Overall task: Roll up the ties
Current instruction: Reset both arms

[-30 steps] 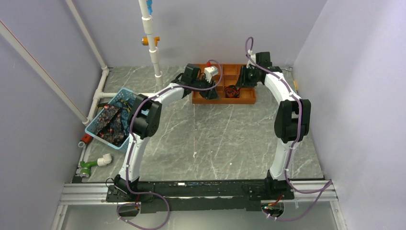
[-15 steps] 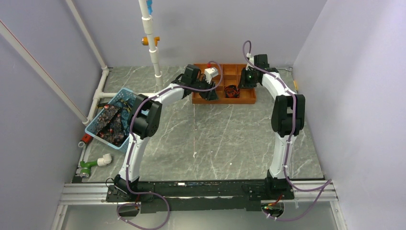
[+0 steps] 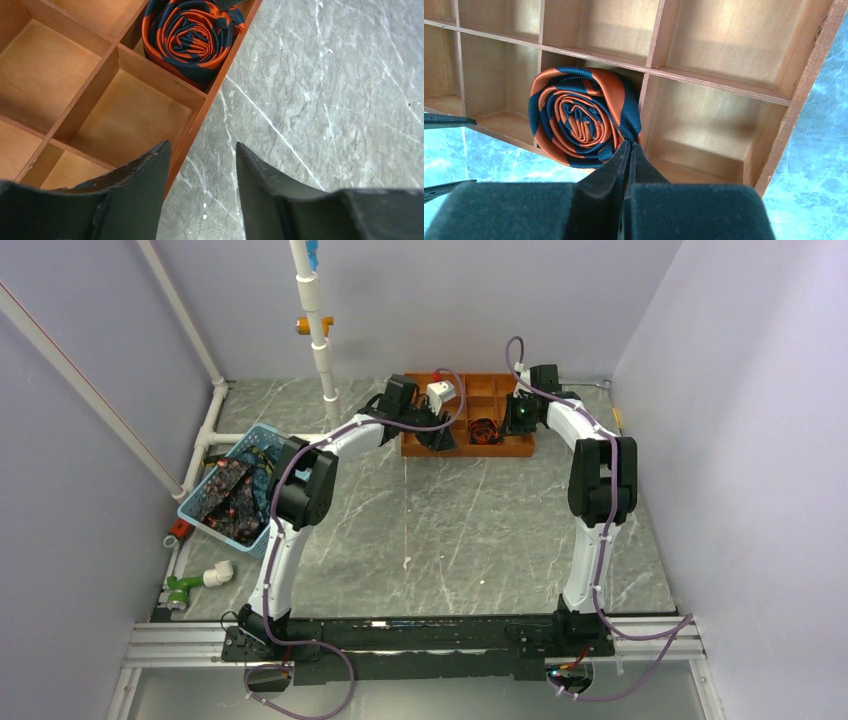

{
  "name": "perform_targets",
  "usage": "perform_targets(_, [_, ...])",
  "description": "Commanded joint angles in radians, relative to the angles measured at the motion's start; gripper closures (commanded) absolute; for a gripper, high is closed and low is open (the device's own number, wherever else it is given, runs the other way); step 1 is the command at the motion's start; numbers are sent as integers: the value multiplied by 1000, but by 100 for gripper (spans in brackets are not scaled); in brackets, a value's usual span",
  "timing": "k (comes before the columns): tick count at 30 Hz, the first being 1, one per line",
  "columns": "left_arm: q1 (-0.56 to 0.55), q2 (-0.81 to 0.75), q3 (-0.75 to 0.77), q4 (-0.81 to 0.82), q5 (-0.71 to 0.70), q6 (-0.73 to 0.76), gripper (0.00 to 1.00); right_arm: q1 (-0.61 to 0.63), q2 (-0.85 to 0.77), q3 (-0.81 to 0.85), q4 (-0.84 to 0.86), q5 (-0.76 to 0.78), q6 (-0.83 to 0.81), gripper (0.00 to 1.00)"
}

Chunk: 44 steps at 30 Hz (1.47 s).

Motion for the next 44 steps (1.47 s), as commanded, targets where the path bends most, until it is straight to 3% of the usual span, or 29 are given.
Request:
perform_targets(1, [3, -84, -12, -1, -1, 25, 35, 3, -34, -16, -24, 8, -16, 96])
perform_targets(5, [5, -120, -21, -26, -28, 62, 2, 0, -85, 13, 2, -51, -7, 74])
perform_targets(10, [10, -227, -86, -37, -78, 128, 1, 0, -168, 40, -2, -95, -32, 46])
perform_targets(18, [23, -442, -211, -138, -158, 214, 1, -16, -386, -49, 12, -84, -159, 1])
perform_targets(24, [91, -518, -127, -537, -182, 223, 1, -37, -633, -287, 50, 55, -245, 0])
perform_targets(26, [147, -556, -179, -595, -168, 190, 1, -59, -698, -347, -10, 45, -275, 0])
perform_targets(34, [225, -732, -508, -596, -464, 152, 1, -151, -882, -670, -128, 37, -358, 0])
perform_targets(37, [228, -779, -607, -568, -501, 150, 1, -153, -932, -764, -128, 39, -361, 0])
perform_targets(44, [235, -851, -675, -553, -552, 138, 1, -153, -965, -783, -144, 47, -343, 0])
